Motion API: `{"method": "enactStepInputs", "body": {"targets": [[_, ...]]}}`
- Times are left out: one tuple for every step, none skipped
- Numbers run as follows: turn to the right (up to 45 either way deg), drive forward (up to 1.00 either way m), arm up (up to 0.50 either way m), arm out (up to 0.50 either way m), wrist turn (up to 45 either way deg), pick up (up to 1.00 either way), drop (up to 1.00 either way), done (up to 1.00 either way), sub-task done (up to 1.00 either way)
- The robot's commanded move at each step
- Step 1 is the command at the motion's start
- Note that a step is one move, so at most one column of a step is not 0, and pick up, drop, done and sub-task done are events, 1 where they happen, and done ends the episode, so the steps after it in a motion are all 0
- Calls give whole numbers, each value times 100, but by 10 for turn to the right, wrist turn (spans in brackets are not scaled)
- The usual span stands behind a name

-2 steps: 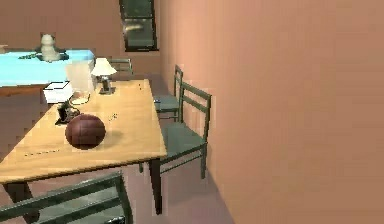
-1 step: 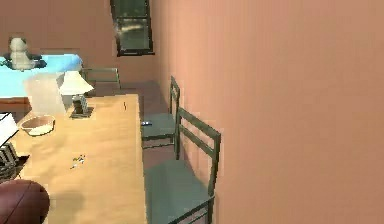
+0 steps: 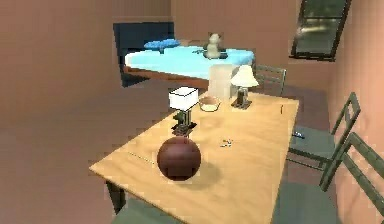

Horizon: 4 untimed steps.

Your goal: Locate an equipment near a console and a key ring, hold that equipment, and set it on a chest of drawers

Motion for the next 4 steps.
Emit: {"method": "enactStepInputs", "body": {"targets": [[-450,0,0,0,0,0,0,0,0],[-420,0,0,0,0,0,0,0,0],[0,0,50,0,0,0,0,0,0],[0,0,34,0,0,0,0,0,0]]}}
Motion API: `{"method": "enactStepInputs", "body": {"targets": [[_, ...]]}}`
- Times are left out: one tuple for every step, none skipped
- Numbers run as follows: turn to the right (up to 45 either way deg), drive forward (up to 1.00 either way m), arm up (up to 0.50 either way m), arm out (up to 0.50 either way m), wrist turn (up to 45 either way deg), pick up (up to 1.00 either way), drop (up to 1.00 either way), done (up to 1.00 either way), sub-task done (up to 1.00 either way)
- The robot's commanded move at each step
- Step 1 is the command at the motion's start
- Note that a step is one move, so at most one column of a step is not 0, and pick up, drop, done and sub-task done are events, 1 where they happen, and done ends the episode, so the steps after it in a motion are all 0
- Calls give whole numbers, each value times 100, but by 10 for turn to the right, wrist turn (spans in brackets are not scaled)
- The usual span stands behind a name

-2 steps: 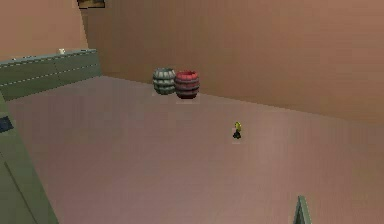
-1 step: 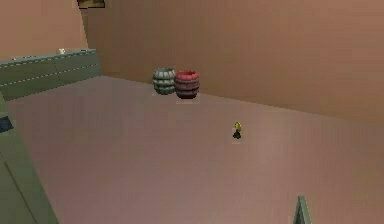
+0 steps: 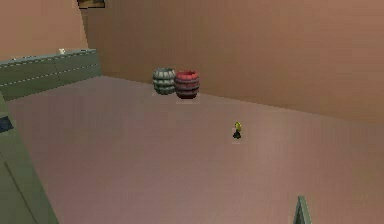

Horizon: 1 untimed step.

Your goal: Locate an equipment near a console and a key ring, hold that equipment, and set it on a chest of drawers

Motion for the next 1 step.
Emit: {"method": "enactStepInputs", "body": {"targets": [[0,0,0,50,0,0,0,0,0]]}}
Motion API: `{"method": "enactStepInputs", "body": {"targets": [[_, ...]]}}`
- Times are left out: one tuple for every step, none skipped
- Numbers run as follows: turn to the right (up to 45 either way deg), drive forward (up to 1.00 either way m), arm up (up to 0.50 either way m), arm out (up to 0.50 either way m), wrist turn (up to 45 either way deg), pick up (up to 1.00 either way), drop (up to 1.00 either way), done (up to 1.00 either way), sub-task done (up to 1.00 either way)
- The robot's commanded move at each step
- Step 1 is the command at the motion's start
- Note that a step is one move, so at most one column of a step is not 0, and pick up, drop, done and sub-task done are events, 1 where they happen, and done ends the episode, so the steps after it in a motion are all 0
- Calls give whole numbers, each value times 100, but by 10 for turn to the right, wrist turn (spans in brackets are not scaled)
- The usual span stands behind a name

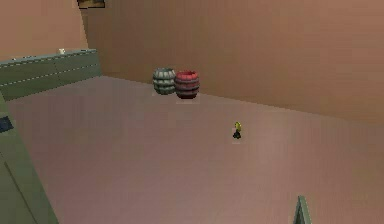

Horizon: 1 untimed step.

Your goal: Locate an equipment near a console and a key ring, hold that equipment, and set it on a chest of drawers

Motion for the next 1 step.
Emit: {"method": "enactStepInputs", "body": {"targets": [[0,0,0,0,450,0,0,0,0]]}}
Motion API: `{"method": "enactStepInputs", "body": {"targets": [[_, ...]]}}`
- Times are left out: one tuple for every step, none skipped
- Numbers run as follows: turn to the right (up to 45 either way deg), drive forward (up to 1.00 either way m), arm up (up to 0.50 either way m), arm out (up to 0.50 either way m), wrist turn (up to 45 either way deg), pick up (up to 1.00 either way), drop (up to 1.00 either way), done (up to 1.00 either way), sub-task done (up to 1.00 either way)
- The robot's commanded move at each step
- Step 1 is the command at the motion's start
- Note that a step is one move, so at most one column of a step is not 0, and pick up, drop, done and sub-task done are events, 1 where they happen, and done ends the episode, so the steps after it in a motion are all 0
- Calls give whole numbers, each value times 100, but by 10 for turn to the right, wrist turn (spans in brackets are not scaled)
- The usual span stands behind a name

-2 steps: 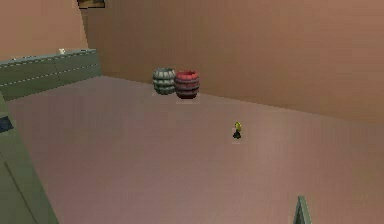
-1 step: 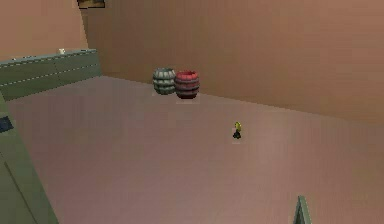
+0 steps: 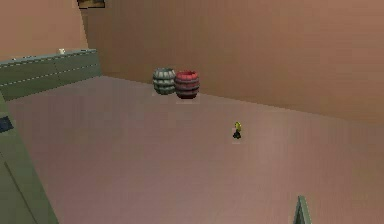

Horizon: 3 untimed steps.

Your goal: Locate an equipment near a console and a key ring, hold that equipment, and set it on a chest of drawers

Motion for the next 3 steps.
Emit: {"method": "enactStepInputs", "body": {"targets": [[0,0,0,0,450,0,0,0,0],[0,0,0,0,450,0,0,0,0],[0,0,0,0,90,0,0,0,0]]}}
